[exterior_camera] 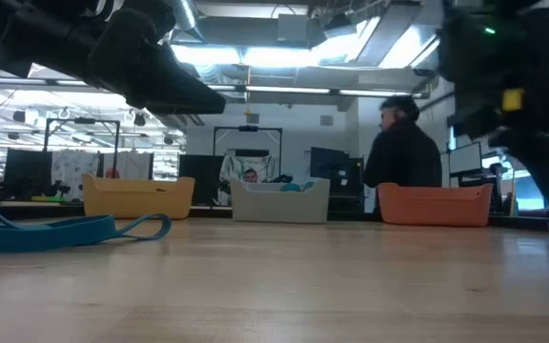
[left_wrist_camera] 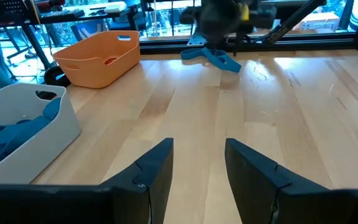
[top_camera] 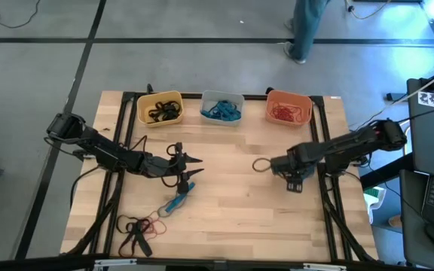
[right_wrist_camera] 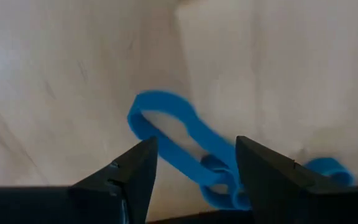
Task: Sort rubber bands into baskets
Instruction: Put the blue rubber band into the grey bin
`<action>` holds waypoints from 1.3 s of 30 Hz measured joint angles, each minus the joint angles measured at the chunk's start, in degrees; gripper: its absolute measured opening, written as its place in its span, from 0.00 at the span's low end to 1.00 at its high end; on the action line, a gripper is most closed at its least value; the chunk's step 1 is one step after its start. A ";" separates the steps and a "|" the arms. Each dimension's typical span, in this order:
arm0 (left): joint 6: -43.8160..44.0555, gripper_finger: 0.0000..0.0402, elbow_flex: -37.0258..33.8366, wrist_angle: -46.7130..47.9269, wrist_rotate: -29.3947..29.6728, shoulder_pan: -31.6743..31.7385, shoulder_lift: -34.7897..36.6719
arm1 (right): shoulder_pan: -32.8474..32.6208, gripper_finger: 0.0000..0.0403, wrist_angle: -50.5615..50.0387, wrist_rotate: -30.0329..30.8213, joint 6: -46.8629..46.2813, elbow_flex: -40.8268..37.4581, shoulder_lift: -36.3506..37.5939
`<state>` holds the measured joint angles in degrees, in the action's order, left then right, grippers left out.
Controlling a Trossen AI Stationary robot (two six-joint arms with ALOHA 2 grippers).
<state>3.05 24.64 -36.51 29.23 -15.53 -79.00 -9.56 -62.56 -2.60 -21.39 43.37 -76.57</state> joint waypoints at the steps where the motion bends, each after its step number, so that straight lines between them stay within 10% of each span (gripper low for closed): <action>1: 0.00 0.36 0.00 -0.02 0.00 0.00 0.00 | -0.89 0.54 1.05 0.01 -0.44 -1.19 -0.01; 14: -0.02 0.36 0.00 -0.05 0.00 0.31 0.00 | -3.18 0.51 12.94 5.01 -2.43 -7.63 -0.27; 26: 0.07 0.36 0.00 0.04 -0.01 0.31 0.00 | -3.18 0.02 18.54 6.99 -0.90 -5.94 -0.17; 39: 0.00 0.36 0.00 0.04 0.00 0.31 0.00 | -3.18 0.02 15.15 21.90 4.13 8.50 -0.07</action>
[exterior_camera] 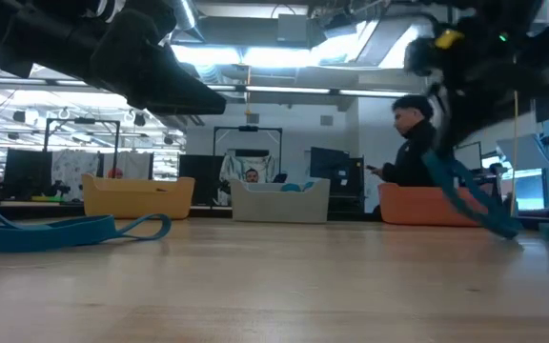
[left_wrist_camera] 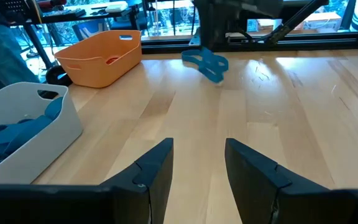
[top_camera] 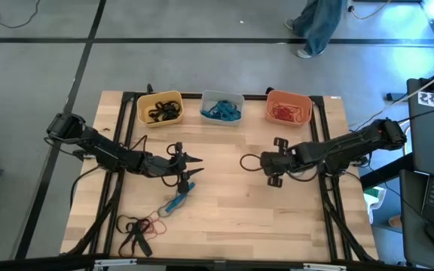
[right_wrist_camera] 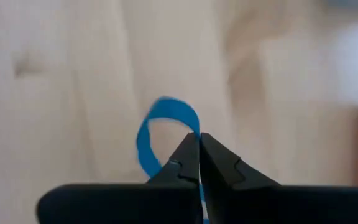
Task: Sort rubber bands into baskets
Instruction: Put the blue rubber band into the grey bin
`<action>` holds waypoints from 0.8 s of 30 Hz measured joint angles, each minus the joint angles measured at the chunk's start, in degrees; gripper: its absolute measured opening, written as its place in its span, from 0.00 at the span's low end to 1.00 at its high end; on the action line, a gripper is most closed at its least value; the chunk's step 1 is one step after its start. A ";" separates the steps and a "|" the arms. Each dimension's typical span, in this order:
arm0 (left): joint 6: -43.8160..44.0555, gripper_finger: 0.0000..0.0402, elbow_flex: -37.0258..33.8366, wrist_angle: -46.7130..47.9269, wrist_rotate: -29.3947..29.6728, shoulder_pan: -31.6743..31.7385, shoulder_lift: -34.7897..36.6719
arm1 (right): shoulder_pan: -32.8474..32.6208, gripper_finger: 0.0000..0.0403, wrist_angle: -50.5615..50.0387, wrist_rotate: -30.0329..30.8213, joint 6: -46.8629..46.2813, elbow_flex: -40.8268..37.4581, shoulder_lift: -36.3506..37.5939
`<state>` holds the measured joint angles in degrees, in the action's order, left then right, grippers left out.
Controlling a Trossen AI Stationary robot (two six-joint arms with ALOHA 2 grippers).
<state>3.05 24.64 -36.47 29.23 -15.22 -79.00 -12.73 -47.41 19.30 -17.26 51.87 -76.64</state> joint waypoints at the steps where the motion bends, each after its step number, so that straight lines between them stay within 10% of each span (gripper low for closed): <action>1: 0.00 0.36 0.00 0.00 0.00 0.00 0.00 | 0.00 0.02 -0.03 1.85 0.24 0.98 0.00; 11: -0.29 0.36 0.00 0.02 -0.01 0.00 0.00 | 0.42 0.02 7.94 15.29 7.22 6.76 0.00; 24: -1.44 0.36 0.00 0.03 0.00 0.00 0.00 | 12.79 0.01 29.93 11.75 24.09 6.95 -0.11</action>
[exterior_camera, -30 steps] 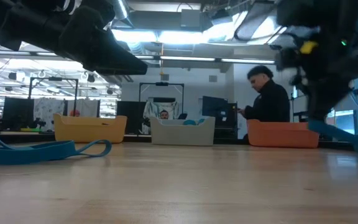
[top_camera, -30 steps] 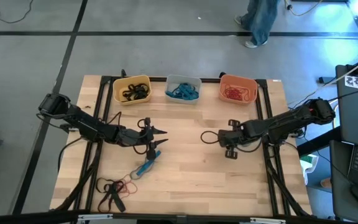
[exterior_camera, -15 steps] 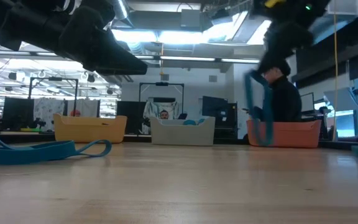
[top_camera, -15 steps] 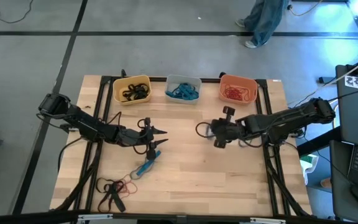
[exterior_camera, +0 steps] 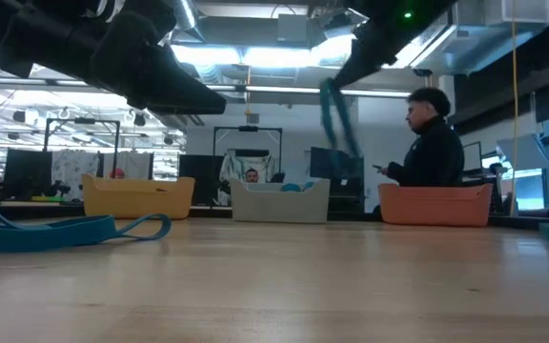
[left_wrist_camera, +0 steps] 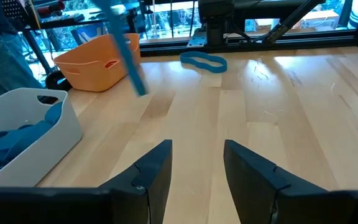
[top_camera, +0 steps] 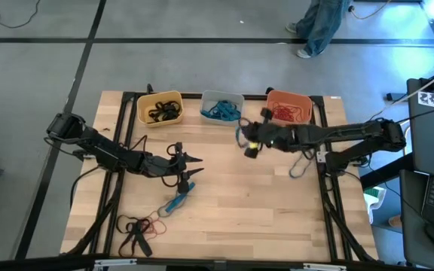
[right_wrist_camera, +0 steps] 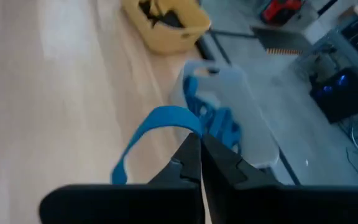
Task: Sort rubber bands into baskets
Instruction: Put the blue rubber band into the grey bin
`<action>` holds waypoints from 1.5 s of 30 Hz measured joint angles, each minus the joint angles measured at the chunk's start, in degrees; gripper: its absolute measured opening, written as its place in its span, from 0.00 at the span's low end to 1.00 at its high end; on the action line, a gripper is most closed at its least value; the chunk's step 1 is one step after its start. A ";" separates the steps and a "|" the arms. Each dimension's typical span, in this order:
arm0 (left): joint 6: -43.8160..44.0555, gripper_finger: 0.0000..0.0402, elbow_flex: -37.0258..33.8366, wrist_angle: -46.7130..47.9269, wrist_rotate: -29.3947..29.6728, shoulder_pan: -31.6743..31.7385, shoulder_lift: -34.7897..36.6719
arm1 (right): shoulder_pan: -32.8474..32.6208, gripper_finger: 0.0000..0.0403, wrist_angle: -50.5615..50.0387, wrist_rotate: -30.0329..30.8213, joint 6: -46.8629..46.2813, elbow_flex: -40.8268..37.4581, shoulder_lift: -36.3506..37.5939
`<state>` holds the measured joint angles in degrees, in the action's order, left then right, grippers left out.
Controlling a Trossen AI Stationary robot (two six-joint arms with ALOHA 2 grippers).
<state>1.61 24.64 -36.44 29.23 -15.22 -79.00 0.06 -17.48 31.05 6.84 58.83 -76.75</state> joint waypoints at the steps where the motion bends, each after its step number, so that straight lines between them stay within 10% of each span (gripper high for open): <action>1: -0.07 0.36 0.00 -0.01 -0.01 0.00 0.00 | 1.13 0.01 2.13 -0.79 1.20 0.00 0.00; 19: -0.25 0.36 0.00 0.27 -0.02 0.02 0.00 | 22.02 0.01 27.54 -21.64 8.17 0.00 -5.09; 32: -0.71 0.36 0.00 0.80 0.00 0.02 -0.02 | 28.67 0.02 27.69 -21.55 5.17 -0.02 -15.97; 45: -0.24 0.36 0.00 1.30 0.00 0.64 -0.02 | 28.45 0.37 23.42 -24.61 1.57 -0.04 -17.66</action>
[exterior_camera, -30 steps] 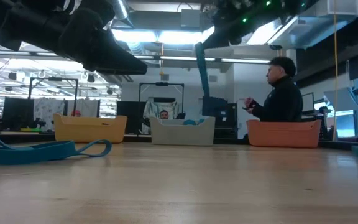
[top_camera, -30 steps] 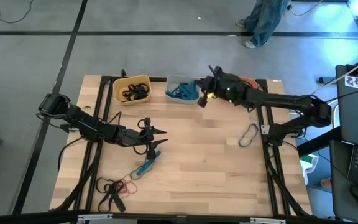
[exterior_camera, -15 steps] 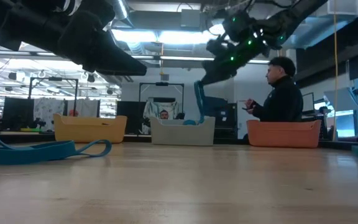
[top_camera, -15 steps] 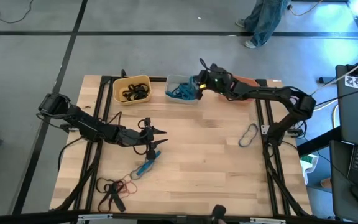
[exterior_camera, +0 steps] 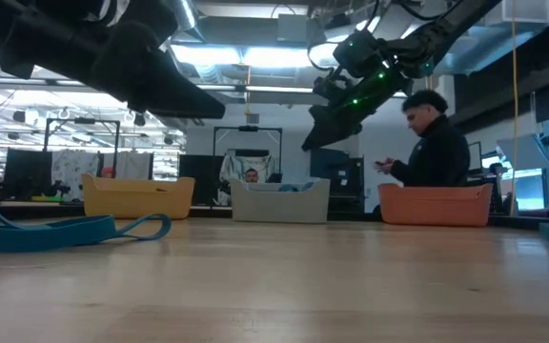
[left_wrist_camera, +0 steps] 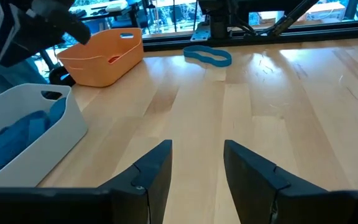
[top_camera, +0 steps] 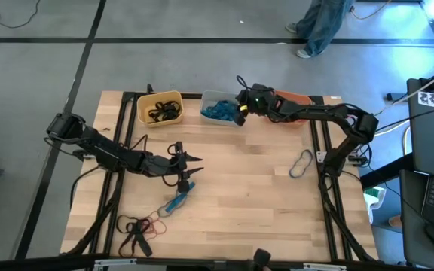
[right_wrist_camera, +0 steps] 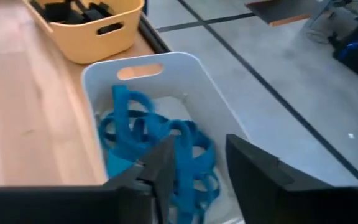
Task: Sort rubber bands into baskets
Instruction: Put the blue rubber band into the grey bin
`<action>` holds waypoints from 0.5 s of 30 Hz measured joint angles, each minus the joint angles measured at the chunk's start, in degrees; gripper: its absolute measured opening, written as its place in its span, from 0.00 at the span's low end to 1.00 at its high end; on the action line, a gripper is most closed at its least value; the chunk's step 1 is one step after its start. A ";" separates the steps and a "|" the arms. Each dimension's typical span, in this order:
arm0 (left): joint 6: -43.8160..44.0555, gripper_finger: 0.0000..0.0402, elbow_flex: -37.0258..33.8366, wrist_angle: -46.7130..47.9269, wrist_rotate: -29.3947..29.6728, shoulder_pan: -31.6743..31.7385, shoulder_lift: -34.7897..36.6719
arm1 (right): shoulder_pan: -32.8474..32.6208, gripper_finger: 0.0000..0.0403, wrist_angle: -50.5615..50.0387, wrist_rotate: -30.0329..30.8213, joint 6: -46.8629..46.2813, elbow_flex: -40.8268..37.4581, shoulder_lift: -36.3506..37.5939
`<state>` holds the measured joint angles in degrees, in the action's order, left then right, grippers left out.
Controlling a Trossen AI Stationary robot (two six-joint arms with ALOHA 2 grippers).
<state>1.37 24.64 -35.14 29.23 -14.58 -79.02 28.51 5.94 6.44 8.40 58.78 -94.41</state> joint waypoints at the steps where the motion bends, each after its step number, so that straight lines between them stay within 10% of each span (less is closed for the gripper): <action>1: 0.02 0.36 0.00 0.13 0.00 0.02 0.00 | 0.00 0.39 -0.28 -0.75 0.00 0.00 0.00; 15: 0.09 0.36 0.02 0.20 0.00 0.02 0.00 | -0.98 0.42 -37.41 -4.79 -2.82 8.44 4.03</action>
<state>1.46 24.67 -34.94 29.23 -14.57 -79.02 27.53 -31.48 1.64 5.58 67.22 -90.38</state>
